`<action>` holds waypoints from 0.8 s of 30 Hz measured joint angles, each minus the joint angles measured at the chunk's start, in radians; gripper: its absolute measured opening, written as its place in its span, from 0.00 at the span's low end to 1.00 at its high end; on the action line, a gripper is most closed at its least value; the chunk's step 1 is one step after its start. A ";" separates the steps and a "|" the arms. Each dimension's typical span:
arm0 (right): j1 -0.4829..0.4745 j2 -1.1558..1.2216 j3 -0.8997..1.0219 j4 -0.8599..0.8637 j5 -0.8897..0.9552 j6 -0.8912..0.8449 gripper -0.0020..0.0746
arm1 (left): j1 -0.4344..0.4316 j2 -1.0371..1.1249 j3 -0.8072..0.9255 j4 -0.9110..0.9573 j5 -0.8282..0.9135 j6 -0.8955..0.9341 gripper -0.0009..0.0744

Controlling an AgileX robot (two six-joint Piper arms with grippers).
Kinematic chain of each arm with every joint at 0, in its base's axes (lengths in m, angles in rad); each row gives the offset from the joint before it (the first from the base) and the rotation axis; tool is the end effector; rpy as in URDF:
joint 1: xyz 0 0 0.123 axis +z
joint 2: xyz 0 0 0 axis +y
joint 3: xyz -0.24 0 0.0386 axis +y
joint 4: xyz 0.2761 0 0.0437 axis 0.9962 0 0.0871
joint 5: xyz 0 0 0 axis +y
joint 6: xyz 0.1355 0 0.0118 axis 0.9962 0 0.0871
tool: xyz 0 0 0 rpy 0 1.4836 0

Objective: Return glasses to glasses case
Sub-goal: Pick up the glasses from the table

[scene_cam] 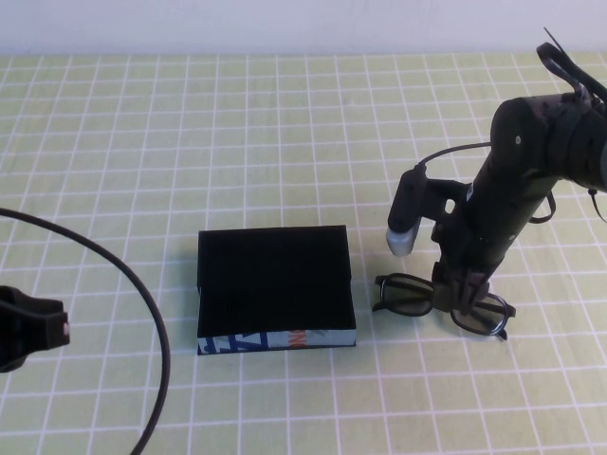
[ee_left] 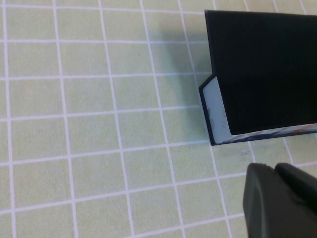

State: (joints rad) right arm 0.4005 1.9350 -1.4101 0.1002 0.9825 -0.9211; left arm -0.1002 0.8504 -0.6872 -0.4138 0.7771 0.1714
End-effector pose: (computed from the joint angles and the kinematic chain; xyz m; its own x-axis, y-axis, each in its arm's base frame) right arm 0.3667 0.1675 0.0990 -0.2854 -0.9447 -0.1614 -0.9524 0.2984 -0.0627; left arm 0.2352 -0.0622 0.2326 -0.7519 -0.0513 -0.6573 0.1923 0.9365 -0.2931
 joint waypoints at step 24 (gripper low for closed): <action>0.000 0.002 0.000 -0.013 -0.026 -0.026 0.49 | -0.052 0.000 0.000 0.004 0.016 0.058 0.01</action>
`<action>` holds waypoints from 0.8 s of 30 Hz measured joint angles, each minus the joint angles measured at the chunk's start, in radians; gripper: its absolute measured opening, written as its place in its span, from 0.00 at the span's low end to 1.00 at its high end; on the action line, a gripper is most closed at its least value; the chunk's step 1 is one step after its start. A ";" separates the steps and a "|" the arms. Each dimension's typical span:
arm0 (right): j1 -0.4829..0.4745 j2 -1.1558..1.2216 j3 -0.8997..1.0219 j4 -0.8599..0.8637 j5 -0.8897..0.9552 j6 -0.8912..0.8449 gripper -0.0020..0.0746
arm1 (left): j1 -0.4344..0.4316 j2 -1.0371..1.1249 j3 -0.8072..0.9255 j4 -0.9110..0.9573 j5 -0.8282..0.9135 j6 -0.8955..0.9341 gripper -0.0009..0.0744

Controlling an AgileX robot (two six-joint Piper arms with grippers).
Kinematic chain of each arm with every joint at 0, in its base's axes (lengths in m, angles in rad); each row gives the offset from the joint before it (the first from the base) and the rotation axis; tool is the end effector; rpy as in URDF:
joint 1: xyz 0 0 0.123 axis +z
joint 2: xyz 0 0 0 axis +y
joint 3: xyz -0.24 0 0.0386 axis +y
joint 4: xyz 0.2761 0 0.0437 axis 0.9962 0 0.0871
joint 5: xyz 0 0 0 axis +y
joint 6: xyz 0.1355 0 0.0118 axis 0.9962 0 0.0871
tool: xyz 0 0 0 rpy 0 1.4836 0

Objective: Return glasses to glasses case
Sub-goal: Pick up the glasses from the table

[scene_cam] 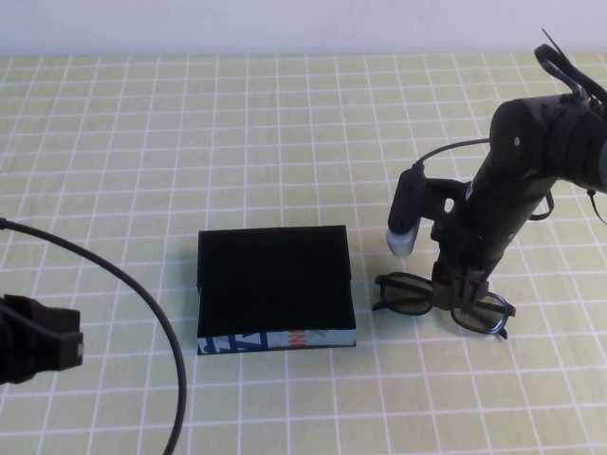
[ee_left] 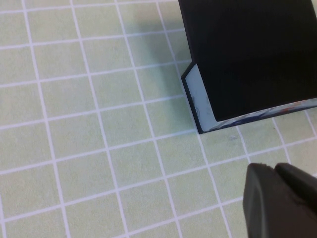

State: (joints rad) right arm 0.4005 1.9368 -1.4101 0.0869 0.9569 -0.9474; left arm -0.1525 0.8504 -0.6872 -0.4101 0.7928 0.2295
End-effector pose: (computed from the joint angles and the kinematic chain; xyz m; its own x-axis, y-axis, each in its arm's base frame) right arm 0.3704 0.1673 0.0987 -0.2526 -0.9536 -0.1639 -0.9583 0.2699 -0.0934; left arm 0.2300 -0.0744 0.2312 -0.7472 0.0502 -0.6627 0.2869 0.9238 -0.2534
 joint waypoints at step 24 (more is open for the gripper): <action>0.001 -0.027 -0.016 0.017 0.059 -0.037 0.04 | -0.002 0.000 0.000 0.000 0.006 0.011 0.01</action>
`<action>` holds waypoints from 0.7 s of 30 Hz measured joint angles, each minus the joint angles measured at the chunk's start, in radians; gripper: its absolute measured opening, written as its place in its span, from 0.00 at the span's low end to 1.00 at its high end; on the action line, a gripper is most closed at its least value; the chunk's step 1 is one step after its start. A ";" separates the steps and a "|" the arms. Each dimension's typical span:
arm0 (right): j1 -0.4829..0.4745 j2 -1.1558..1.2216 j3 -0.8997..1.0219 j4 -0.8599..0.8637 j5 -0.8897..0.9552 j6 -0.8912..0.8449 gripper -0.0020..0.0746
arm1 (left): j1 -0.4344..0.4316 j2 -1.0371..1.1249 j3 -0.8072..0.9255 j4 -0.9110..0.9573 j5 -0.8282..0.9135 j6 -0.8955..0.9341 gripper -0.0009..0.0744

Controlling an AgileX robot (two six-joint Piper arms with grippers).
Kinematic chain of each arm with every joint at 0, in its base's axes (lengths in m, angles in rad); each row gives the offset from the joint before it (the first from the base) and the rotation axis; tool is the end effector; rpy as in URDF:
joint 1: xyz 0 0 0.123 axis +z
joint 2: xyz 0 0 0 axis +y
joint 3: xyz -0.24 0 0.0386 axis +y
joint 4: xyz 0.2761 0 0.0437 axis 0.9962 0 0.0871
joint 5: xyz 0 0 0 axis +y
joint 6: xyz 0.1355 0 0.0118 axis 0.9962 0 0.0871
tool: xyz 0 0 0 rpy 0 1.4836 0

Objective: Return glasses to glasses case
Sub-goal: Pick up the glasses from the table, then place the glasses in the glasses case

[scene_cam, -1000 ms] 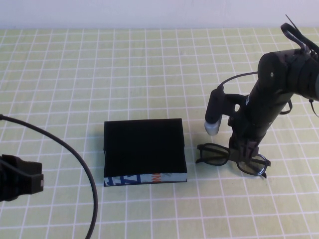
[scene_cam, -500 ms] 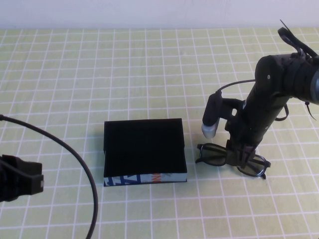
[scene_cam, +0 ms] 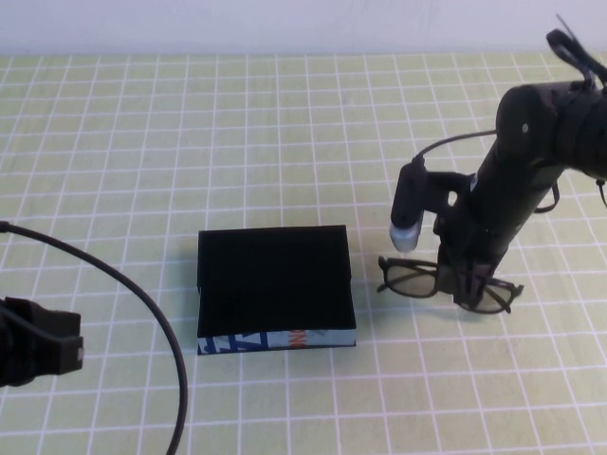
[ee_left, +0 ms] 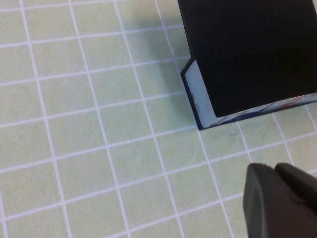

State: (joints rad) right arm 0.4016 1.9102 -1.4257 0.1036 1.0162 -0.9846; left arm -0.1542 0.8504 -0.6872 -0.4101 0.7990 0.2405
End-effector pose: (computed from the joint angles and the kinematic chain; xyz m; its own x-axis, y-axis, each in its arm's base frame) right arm 0.3658 0.1683 0.1128 -0.2209 -0.9613 -0.1646 -0.9689 0.2356 -0.0756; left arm 0.2292 -0.0750 0.2307 -0.7474 0.0639 -0.6612 0.2975 0.9222 -0.2472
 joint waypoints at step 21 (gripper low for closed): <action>0.227 0.004 -0.333 0.133 0.150 -0.044 0.04 | 0.000 0.000 0.000 0.002 -0.102 0.015 0.01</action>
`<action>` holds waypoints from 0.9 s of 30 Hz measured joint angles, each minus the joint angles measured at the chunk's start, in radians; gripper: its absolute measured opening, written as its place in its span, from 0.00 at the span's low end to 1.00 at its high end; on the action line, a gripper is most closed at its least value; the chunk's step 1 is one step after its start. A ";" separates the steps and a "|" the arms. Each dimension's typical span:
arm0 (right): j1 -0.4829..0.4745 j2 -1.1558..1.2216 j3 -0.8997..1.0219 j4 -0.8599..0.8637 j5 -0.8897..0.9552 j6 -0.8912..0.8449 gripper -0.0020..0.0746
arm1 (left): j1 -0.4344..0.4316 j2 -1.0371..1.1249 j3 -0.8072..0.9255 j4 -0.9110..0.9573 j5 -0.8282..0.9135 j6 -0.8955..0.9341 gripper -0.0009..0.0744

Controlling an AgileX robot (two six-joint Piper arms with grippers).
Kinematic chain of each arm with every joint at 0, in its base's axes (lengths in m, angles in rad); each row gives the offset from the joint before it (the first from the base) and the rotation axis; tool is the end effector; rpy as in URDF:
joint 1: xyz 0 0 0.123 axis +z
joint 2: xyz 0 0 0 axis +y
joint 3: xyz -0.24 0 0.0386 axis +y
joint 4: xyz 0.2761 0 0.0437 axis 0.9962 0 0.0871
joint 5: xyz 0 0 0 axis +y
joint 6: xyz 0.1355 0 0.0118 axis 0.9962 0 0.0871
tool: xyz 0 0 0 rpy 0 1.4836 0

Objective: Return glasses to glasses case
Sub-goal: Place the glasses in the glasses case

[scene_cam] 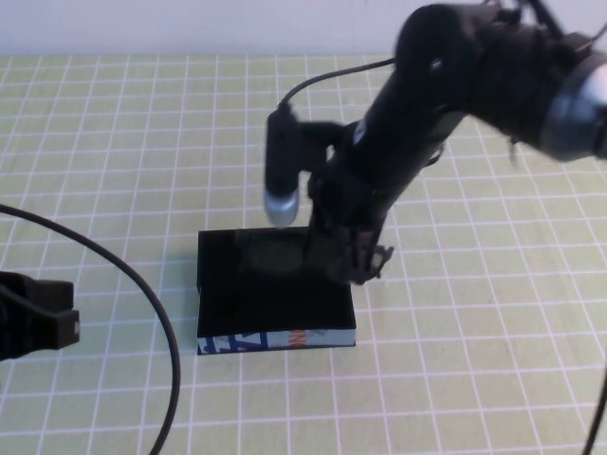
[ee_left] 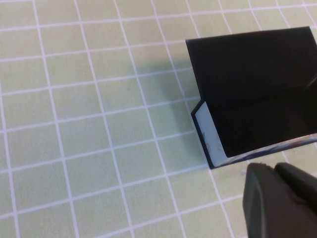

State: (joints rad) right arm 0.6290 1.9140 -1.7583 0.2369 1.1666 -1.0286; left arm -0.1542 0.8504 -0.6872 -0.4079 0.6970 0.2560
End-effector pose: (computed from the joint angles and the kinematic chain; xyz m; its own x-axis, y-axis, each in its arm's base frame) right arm 0.3399 0.2836 0.2114 0.0571 -0.9293 -0.3649 -0.9884 -0.0010 -0.1520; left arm 0.2398 -0.0723 0.2392 -0.6800 0.0431 -0.7320 0.2930 0.9311 -0.2173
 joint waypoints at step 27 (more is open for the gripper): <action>0.060 0.220 -0.124 0.064 -0.004 -0.024 0.04 | 0.000 0.000 0.000 0.000 -0.005 0.002 0.01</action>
State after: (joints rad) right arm 0.6890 2.1335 -1.8828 0.3006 1.1625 -1.0525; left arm -0.1542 0.8504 -0.6872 -0.4079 0.6921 0.2581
